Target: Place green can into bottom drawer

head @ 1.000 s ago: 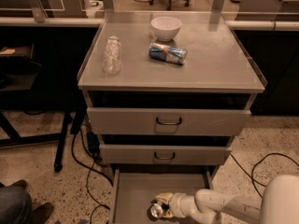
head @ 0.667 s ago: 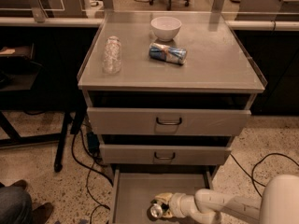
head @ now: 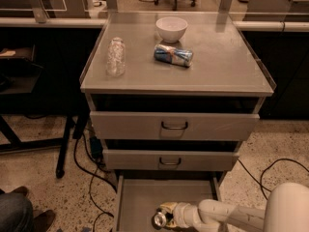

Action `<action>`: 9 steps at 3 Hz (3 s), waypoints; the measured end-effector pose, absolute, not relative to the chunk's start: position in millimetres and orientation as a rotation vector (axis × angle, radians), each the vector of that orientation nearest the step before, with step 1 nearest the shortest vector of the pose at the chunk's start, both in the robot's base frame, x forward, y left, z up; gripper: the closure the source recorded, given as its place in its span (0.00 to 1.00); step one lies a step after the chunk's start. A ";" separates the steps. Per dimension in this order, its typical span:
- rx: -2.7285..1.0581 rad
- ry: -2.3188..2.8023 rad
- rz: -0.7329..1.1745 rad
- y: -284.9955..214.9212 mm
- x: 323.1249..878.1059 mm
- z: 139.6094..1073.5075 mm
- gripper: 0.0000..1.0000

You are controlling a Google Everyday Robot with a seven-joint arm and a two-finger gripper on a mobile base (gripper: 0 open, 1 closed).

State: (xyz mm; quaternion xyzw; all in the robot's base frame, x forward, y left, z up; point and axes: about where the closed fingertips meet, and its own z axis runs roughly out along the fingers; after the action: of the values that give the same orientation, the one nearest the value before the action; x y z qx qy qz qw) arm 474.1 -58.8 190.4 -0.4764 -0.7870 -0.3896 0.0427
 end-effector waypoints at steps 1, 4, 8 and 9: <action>-1.573 -2.421 -1.158 -72.3 484.4 176.4 1.00; -1.791 -2.523 -1.039 -98.5 516.2 144.6 1.00; -1.792 -2.597 -0.881 -88.1 509.7 114.2 0.62; -1.792 -2.597 -0.881 -88.0 509.7 114.1 0.40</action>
Offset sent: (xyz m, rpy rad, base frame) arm 0.0432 -0.0500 -0.0257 -0.1556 -0.0559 -0.2101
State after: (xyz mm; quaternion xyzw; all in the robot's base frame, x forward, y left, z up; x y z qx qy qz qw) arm 509.7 -88.0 114.1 -0.5458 -0.7909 -0.2683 -0.0672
